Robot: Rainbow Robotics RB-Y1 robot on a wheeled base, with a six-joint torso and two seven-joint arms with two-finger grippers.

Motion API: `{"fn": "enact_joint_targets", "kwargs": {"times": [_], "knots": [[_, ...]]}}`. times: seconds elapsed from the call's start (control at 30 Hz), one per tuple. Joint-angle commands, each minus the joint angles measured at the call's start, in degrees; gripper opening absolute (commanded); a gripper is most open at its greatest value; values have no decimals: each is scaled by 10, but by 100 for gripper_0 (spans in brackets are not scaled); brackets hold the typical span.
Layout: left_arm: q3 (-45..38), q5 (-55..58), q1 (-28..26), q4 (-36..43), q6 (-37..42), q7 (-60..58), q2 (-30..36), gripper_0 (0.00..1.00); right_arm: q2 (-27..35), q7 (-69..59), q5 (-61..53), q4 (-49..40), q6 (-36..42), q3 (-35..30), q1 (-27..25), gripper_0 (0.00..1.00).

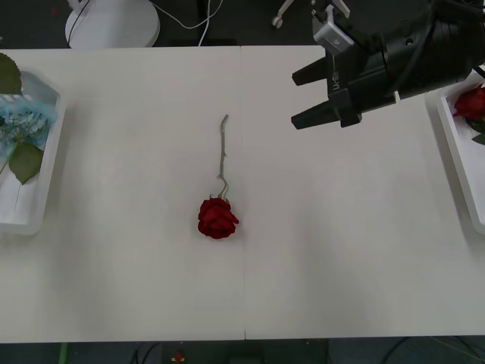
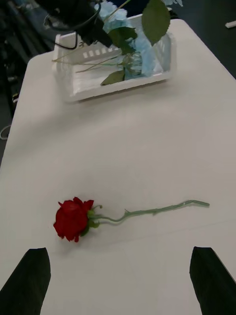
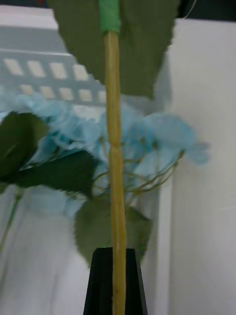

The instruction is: Put the red flowers into the right box and the blue flowers into the left box

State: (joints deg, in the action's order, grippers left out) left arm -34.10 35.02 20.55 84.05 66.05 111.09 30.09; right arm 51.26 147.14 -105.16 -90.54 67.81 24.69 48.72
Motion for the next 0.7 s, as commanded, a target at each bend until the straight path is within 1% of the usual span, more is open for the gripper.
{"fn": "enact_joint_targets", "kwargs": {"times": [0.03,0.17,0.3,0.5,0.57,0.6,0.7], "knots": [[-23,-79,24,30,25,-18,41,0,26,62,-8,-16,23,-40,-15,82],[-27,-171,25,47,58,-26,42,0,49,79,-13,-17,41,-40,-14,82],[-26,-250,24,49,64,-31,40,0,61,79,-13,-17,57,-41,-14,82],[-25,-329,12,49,64,-39,24,0,61,79,-12,-17,61,-40,-16,82],[-25,-337,6,49,64,-40,23,1,60,79,-12,-17,61,-41,-16,82],[-25,-337,5,49,64,-41,23,3,59,79,-12,-17,61,-40,-16,82],[-18,-333,-2,49,64,-40,23,13,59,79,-12,-17,61,-41,-15,82]]}}
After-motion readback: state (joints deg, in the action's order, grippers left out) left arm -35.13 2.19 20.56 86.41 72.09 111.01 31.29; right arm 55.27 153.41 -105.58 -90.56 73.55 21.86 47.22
